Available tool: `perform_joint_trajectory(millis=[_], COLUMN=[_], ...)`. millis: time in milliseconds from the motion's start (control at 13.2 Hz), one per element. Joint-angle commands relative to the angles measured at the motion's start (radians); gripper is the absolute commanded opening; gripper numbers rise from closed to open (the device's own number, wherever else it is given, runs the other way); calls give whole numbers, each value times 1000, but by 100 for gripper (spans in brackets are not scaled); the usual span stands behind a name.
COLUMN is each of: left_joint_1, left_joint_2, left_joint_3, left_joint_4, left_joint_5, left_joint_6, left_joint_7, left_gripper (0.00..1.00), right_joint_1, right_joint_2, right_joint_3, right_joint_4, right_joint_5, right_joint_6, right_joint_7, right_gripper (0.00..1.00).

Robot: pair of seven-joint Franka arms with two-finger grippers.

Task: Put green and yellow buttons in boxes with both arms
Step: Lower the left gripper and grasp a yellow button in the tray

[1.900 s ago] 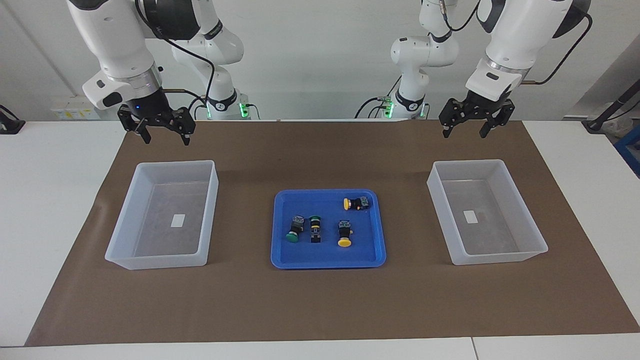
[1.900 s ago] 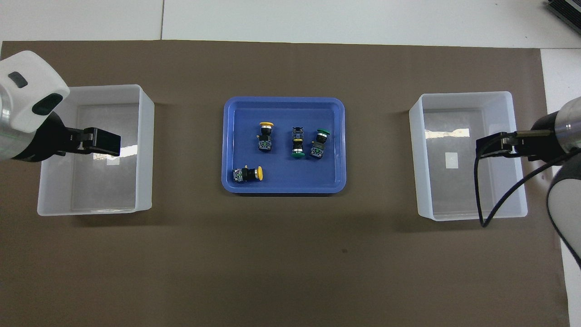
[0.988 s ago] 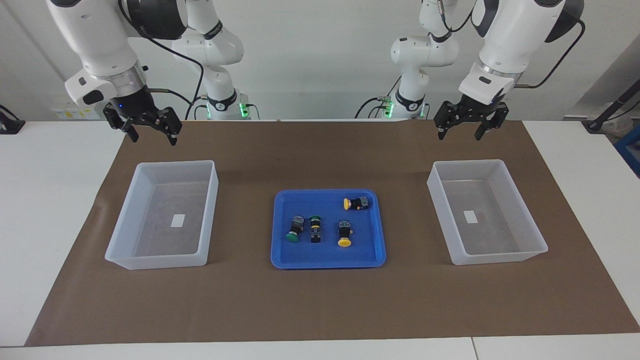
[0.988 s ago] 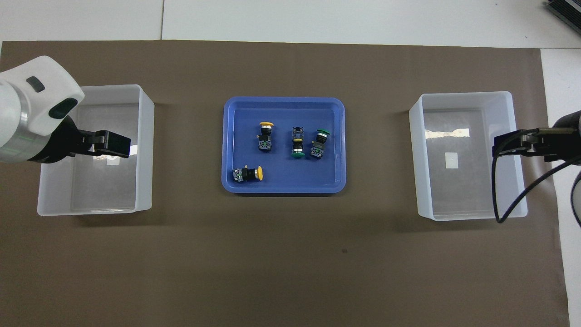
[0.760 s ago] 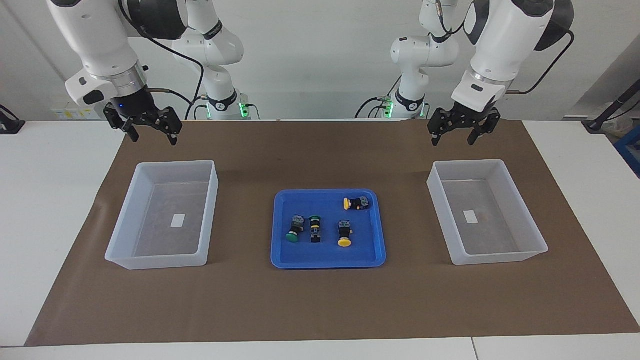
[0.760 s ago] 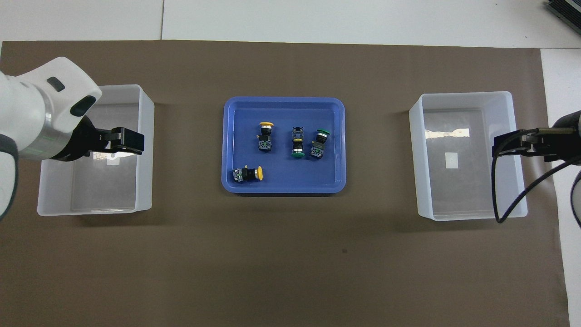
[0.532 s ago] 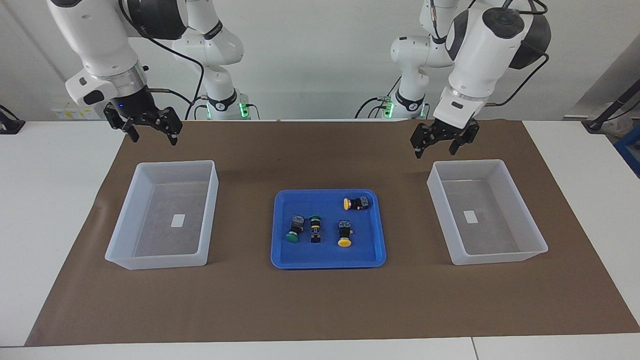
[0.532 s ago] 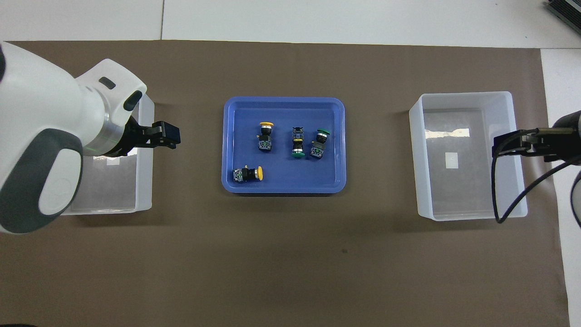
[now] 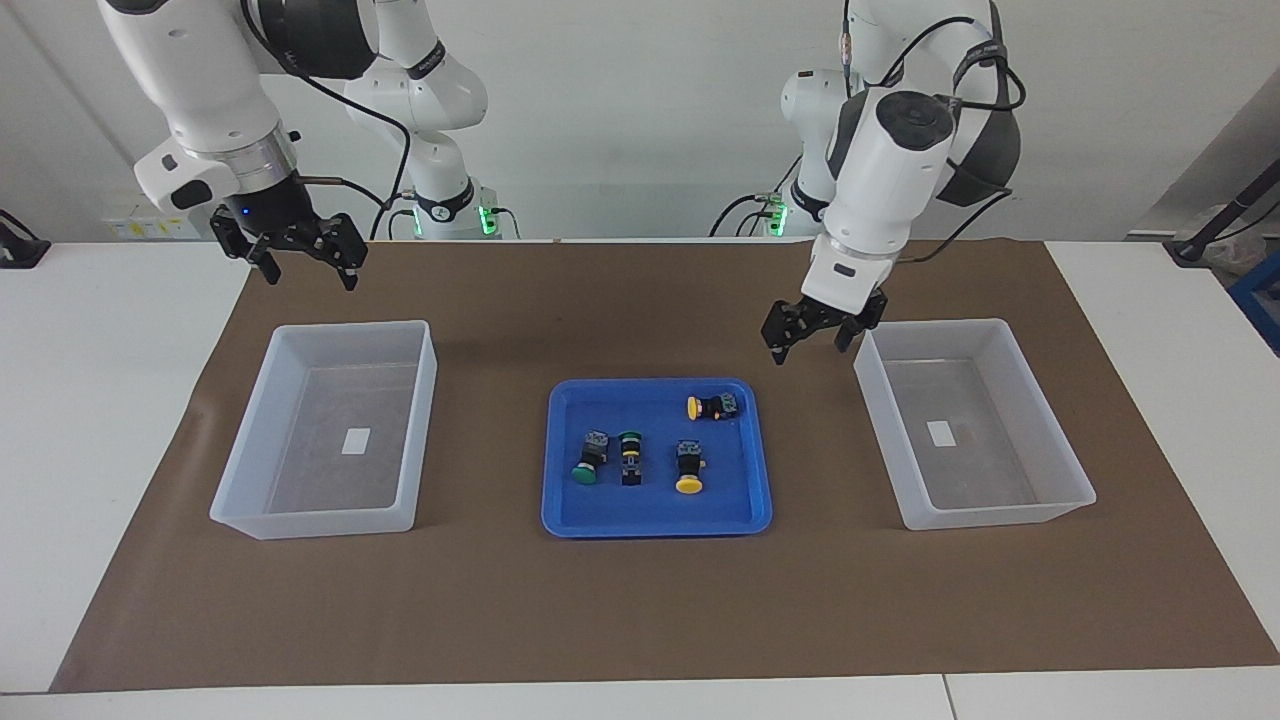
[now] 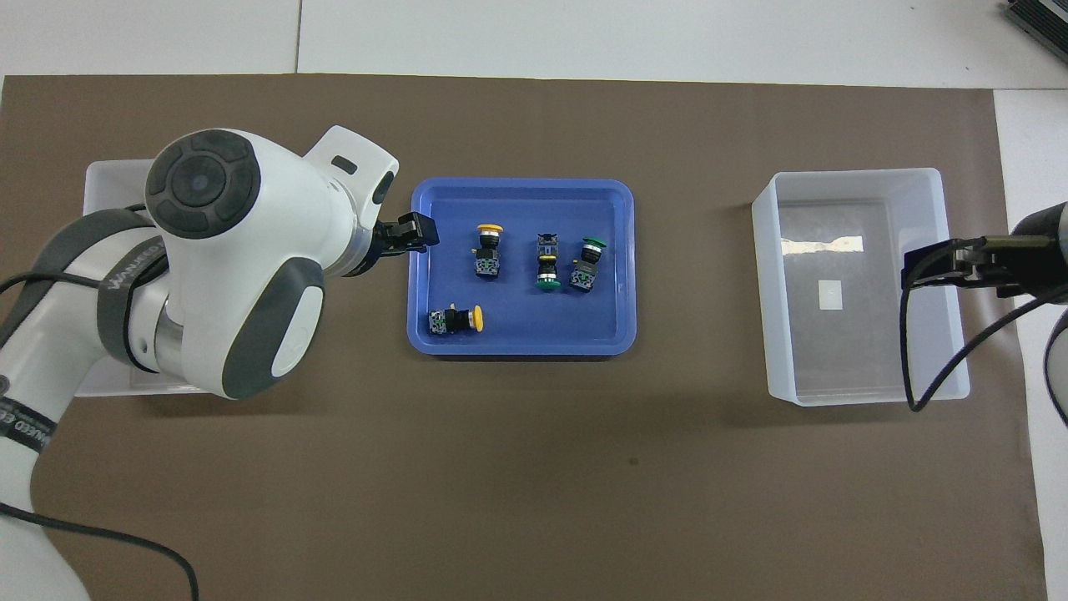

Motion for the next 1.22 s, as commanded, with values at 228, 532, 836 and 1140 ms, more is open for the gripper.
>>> perform_joint_trajectory(millis=[228,532,836,1140], left_joint_1=[-66,-114,-115,-114], left_joint_2=[106,212,255,290], left_joint_3=[14,16,14,14], left_joint_4=[-18,-1,-3,-12], left_joint_5=[8,8,9,11], left_joint_6=[192,339,419,484], left_joint_7=[-41,-61,-62,-53], left_gripper=[100,100,100,100], right_joint_1=[-6,-1,4,4], right_joint_2=[-13,-15,-25,-33], right_joint_3=[5,5,6,6], right_joint_4=[-7,-15,-41,-53], right_joint_5=[3,3,3,3], right_joint_6=[4,22,42,48], right_joint_7=[18,18,23,23], right_gripper=[100,100,100,100])
